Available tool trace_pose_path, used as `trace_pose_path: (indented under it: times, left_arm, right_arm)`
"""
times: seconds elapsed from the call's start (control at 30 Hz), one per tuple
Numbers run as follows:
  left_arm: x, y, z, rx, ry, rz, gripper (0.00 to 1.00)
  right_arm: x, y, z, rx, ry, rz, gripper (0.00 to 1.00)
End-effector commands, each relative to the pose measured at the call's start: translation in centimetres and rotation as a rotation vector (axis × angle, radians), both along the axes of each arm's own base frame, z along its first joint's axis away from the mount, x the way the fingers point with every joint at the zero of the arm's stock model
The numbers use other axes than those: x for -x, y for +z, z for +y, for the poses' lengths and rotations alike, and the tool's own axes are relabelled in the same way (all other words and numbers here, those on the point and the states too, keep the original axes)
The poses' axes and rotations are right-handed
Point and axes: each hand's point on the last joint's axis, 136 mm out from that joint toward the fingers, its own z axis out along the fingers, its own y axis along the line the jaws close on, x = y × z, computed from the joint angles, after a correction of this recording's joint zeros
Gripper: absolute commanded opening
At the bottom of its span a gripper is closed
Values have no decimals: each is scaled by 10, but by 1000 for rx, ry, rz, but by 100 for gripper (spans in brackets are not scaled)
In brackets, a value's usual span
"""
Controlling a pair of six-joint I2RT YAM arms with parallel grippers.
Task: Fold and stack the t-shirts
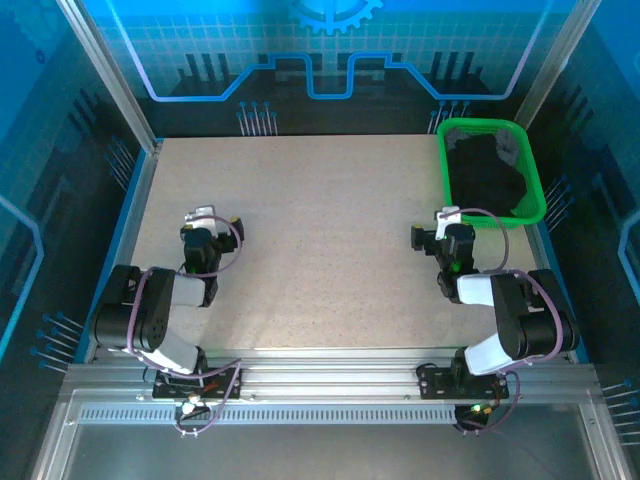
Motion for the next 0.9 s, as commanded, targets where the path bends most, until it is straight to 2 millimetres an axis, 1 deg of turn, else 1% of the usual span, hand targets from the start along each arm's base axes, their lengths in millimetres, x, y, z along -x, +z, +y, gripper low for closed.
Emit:
trace_pose_path:
  times: [0.0, 0.73, 0.8, 0.83, 0.87]
  left_arm:
    - [-3, 0, -4, -12, -20, 1, 99]
    - [-4, 1, -4, -13, -19, 1, 99]
    - [2, 9, -4, -27, -8, -31, 99]
    - [5, 15, -7, -42, -9, -43, 99]
    - [8, 24, -9, -88, 10, -63, 99]
  right_arm:
    - [-8, 13, 1, 6, -4, -43, 100]
    - [-8, 14, 2, -4, 11, -48, 100]
    - [-6, 24, 5, 21, 12, -61, 100]
    - [-4, 32, 5, 64, -21, -59, 100]
    - [-2, 47, 10, 106, -25, -56, 100]
